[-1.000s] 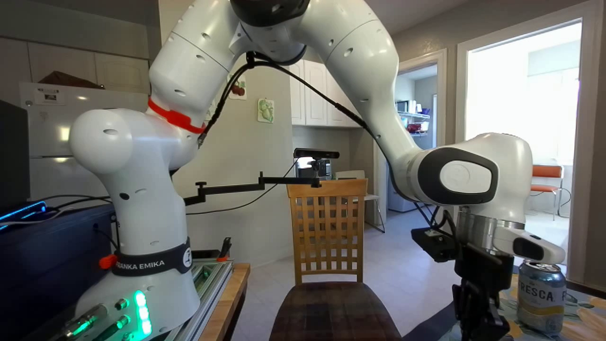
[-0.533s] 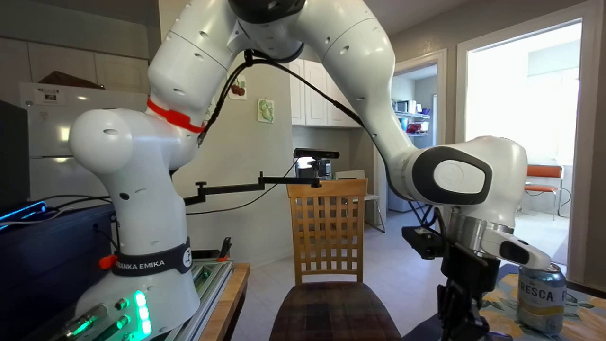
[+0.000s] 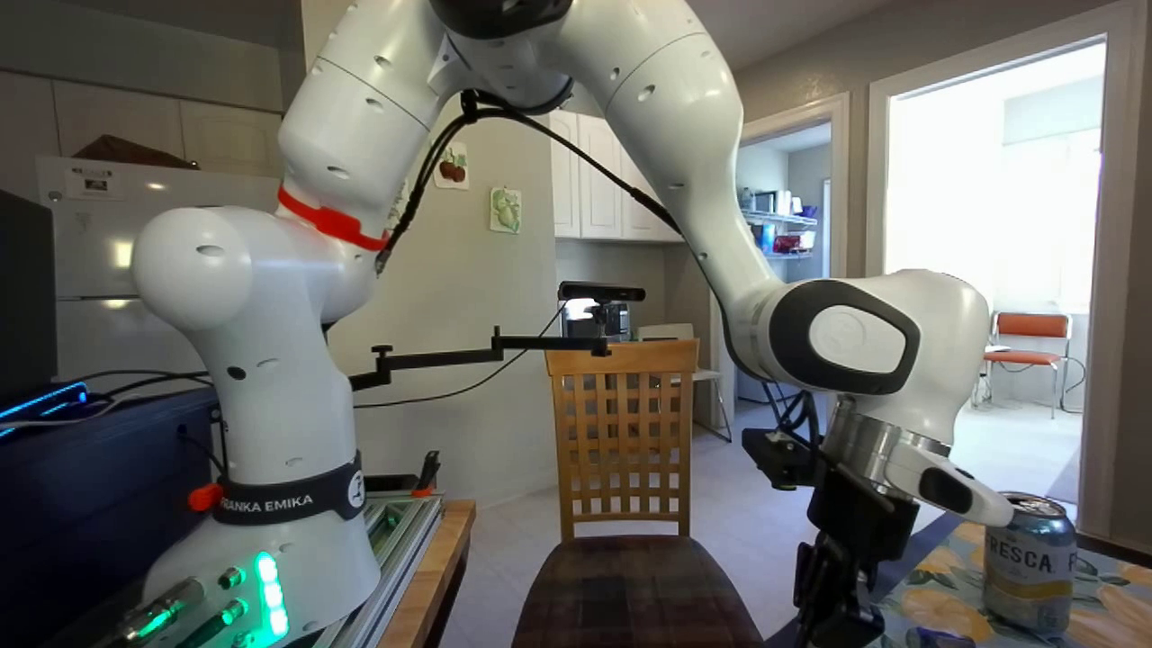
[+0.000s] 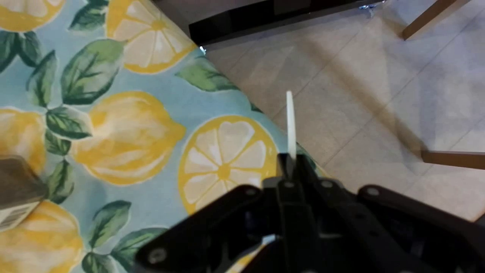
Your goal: Cut the snack with the plastic knife
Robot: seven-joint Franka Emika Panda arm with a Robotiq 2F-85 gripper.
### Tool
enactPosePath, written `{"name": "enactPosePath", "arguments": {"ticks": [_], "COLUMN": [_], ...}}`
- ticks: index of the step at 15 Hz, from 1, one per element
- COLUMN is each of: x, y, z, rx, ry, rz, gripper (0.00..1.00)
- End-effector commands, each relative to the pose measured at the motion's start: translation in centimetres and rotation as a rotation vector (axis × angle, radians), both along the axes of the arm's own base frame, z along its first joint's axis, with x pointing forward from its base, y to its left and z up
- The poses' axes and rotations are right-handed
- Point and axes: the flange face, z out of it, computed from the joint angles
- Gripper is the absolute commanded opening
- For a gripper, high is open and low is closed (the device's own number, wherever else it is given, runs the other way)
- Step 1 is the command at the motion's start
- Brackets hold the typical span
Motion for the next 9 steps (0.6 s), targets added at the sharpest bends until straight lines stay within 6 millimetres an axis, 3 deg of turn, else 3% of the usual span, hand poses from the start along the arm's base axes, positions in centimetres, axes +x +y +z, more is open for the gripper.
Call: {"name": "enactPosePath", "arguments": {"ticks": [1, 6, 9], "x": [-0.6, 1.1, 1.9], "y": [0.2, 1.1, 1.2], "z": [1.8, 5.1, 5.9], "rx": [0.018, 0.008, 0.010], "ry": [-0.005, -0.079, -0.097], "rz": [0.020, 0.017, 0.013], "gripper": [0.01, 0.01, 0.01]}}
